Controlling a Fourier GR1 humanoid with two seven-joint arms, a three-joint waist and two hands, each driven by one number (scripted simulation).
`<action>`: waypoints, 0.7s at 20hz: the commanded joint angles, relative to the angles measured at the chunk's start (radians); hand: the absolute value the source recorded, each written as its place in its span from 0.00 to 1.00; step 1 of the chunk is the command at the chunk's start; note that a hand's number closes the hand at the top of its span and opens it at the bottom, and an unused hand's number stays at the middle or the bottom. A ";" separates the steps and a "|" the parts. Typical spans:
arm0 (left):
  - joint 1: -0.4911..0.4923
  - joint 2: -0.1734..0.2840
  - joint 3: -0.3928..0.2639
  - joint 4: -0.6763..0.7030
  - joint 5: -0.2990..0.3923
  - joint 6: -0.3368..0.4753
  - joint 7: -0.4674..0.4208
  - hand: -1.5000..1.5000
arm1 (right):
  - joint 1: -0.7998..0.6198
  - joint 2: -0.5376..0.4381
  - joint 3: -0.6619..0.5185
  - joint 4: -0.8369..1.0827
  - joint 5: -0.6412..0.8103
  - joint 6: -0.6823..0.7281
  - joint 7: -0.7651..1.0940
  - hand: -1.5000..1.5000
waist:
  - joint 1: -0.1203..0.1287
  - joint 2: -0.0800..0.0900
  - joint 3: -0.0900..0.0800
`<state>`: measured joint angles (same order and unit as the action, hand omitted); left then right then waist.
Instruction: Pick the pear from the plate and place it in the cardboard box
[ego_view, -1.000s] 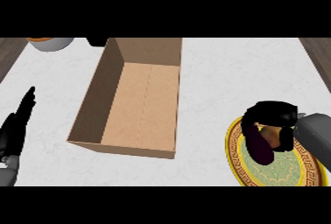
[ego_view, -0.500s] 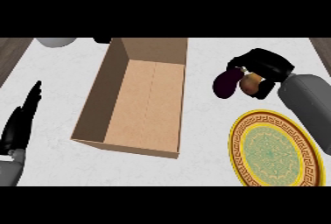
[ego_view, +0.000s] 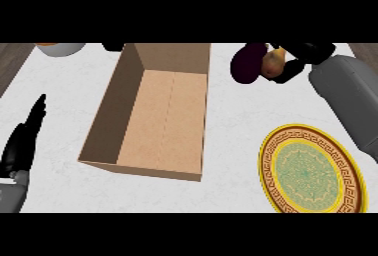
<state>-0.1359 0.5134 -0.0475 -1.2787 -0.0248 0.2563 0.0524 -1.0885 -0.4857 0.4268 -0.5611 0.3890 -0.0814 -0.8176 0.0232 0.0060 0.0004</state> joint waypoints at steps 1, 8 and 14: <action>-0.004 0.005 0.023 0.031 -0.010 -0.016 -0.022 0.50 | -0.054 0.083 -0.027 0.024 0.003 0.038 -0.012 1.00 | -0.003 -0.001 -0.001; 0.021 -0.009 0.028 -0.015 -0.020 -0.006 0.006 0.50 | -0.116 0.247 -0.047 -0.119 -0.072 0.217 0.257 1.00 | -0.022 -0.012 -0.001; 0.043 -0.012 0.040 -0.032 -0.043 -0.005 -0.003 0.50 | -0.219 0.342 -0.121 -0.079 -0.104 0.257 0.417 1.00 | -0.008 -0.007 -0.001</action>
<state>-0.1042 0.4923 -0.0256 -1.3050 -0.0629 0.2559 0.0571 -1.2544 -0.2157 0.3350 -0.6443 0.3052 0.1409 -0.5143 0.0119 -0.0011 -0.0005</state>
